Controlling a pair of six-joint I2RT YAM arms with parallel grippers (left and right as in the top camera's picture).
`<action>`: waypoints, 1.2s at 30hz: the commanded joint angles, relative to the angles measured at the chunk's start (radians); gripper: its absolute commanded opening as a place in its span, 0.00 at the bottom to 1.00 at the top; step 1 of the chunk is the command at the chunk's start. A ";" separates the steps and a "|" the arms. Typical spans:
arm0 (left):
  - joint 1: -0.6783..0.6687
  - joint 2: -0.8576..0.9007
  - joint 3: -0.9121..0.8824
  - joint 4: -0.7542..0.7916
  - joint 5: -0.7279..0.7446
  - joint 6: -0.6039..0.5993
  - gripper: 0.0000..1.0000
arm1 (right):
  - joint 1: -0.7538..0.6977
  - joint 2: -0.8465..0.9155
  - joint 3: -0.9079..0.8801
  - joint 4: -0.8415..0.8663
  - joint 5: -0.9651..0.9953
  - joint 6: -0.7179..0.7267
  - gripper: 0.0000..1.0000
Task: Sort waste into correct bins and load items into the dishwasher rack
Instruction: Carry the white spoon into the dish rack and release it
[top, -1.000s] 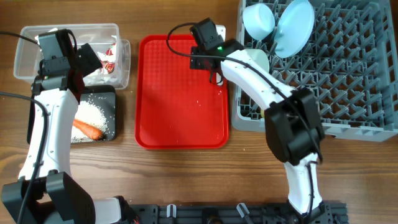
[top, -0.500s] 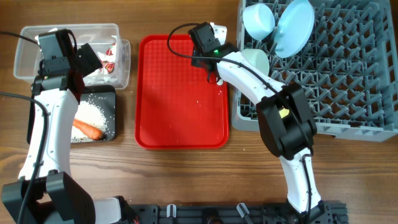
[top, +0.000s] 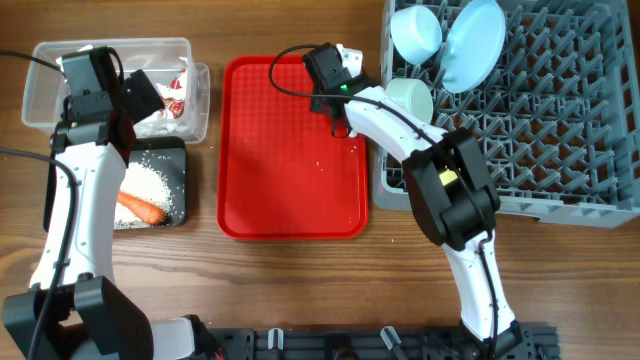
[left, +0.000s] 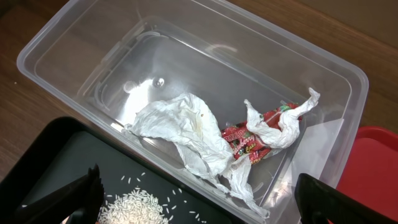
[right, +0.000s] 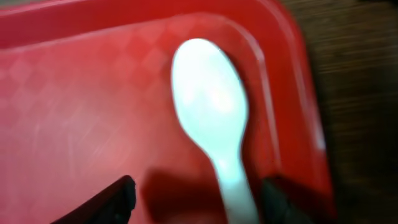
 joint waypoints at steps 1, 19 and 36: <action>0.005 0.006 0.017 0.002 -0.013 0.009 1.00 | -0.004 0.024 0.002 -0.017 -0.146 -0.039 0.54; 0.005 0.006 0.017 0.002 -0.013 0.009 1.00 | 0.013 0.023 0.002 -0.080 -0.467 -0.124 0.06; 0.005 0.006 0.017 0.002 -0.013 0.009 1.00 | 0.009 -0.303 0.003 -0.205 -0.511 -0.310 0.04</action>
